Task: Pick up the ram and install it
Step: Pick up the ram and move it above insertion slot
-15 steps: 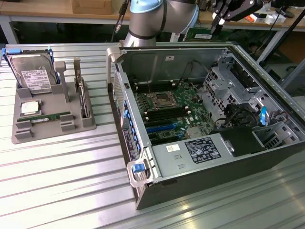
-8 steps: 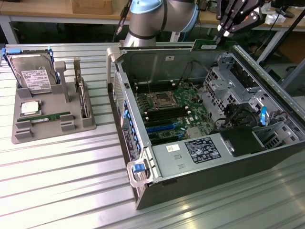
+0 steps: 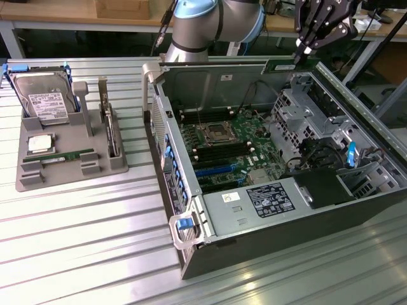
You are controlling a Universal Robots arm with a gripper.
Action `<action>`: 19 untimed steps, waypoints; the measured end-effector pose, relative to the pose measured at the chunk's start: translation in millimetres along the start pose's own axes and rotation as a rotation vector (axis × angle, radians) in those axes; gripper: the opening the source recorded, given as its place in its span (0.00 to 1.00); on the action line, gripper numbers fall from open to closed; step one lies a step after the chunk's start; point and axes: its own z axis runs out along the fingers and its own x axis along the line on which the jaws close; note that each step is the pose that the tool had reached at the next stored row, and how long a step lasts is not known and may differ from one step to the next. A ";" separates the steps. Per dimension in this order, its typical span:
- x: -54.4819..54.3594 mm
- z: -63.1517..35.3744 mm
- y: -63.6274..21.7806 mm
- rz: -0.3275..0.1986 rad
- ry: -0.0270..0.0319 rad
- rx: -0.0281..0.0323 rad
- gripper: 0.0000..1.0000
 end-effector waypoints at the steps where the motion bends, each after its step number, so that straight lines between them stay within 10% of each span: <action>1: 0.0 0.1 0.0 0.000 0.0027 0.0264 0.12; 9: 0.0 7.5 0.7 0.113 -0.0035 0.0279 0.12; 19: 0.1 18.3 0.8 0.115 -0.0038 0.0279 0.12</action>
